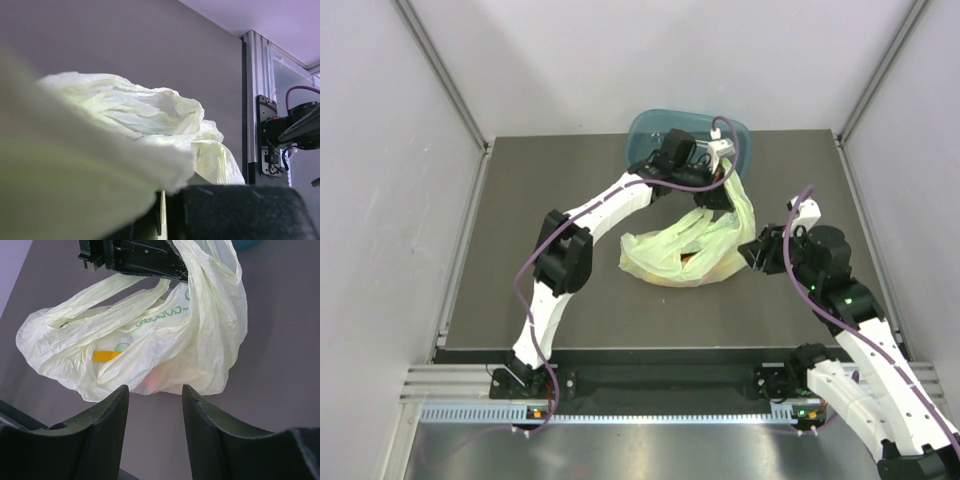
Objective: Untie the knot of the plastic bag and take out the fruit
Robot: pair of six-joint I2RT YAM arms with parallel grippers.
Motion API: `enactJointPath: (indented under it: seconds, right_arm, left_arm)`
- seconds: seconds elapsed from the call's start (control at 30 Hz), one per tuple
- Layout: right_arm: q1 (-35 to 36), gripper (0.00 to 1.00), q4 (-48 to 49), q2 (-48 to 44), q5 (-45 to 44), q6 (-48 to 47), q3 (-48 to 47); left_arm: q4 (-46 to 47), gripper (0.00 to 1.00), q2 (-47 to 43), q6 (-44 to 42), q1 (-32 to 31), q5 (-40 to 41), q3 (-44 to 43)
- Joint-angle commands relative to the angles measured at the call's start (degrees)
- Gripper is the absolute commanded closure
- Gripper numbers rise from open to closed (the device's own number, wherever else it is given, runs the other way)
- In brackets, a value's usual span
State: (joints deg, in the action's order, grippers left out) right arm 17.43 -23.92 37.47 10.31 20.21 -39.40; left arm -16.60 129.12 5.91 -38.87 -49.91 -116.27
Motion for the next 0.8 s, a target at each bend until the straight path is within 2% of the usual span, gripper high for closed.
enactJointPath:
  seconds: [0.0, 0.33, 0.43, 0.57, 0.77]
  right_arm:
    - [-0.6, 0.53, 0.3, -0.6, -0.7, 0.1, -1.6]
    - [-0.5, 0.52, 0.8, 3.3, -2.1, 0.3, -3.6]
    - [-0.4, 0.50, 1.5, 5.9, -1.5, 0.1, -5.1]
    - [-0.3, 0.50, 3.4, 9.5, 0.4, 0.1, -7.0]
    - [0.7, 0.48, 5.3, 14.7, 1.8, -0.4, -10.1]
  left_arm:
    - [3.0, 1.00, -2.5, -0.2, -0.1, 1.5, -0.6]
    - [2.3, 1.00, -16.6, -4.5, 0.6, 29.1, -0.6]
    - [2.6, 1.00, -20.3, -7.0, 0.6, 33.0, -0.8]
    - [2.3, 1.00, -23.3, -10.1, 0.7, 43.3, -2.2]
    - [2.5, 1.00, -26.5, -13.7, 1.5, 54.3, -5.3]
